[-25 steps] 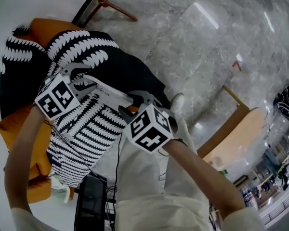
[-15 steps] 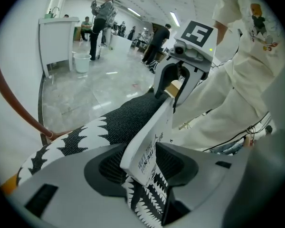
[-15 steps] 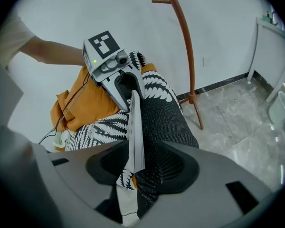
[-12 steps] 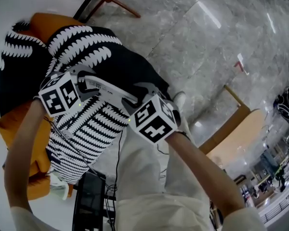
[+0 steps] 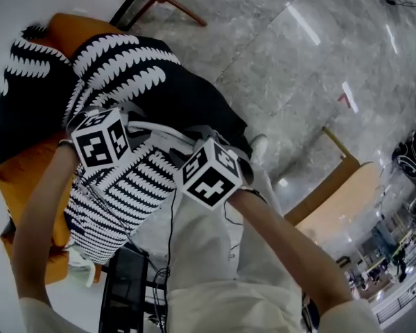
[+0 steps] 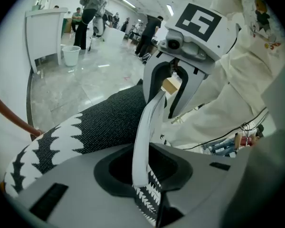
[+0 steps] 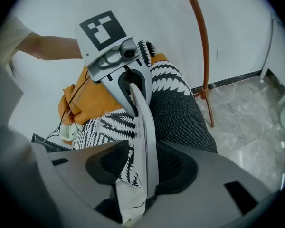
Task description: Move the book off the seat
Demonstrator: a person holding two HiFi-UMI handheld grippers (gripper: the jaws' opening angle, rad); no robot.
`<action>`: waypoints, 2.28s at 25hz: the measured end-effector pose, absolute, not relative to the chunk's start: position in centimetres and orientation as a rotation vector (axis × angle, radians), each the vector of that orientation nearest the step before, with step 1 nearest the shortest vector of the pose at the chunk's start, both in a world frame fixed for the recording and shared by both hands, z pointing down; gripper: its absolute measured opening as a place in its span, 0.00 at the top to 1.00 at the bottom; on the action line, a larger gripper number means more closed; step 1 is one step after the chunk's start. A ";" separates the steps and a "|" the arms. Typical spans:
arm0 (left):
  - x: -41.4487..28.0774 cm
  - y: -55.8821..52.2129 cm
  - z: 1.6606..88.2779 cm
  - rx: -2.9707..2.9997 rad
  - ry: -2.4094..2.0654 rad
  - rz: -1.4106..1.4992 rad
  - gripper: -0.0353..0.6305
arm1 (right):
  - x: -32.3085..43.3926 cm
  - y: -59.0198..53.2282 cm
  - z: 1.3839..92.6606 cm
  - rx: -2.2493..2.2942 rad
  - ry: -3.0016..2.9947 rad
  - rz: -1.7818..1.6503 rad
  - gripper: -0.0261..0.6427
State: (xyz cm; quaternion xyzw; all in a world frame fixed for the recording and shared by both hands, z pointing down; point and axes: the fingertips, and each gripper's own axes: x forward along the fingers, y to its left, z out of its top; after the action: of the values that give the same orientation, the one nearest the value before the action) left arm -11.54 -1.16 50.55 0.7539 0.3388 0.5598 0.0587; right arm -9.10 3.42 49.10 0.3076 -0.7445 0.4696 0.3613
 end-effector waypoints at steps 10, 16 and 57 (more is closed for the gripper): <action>-10.9 1.1 49.8 2.241 1.044 1.783 0.87 | -8.6 4.4 50.9 0.829 -1.886 1.187 0.86; -11.2 2.5 48.6 2.238 1.069 1.829 0.87 | -9.1 5.9 49.8 0.810 -1.911 1.209 0.89; 7.1 27.4 43.1 2.017 1.625 1.942 0.87 | 7.7 31.4 43.9 1.156 -1.917 1.480 0.89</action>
State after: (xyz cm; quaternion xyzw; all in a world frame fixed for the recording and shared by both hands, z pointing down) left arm 7.07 27.38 43.06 0.6223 0.5014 0.5992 -0.0478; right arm 7.71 31.44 43.86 0.4195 -0.6957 0.5370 0.2272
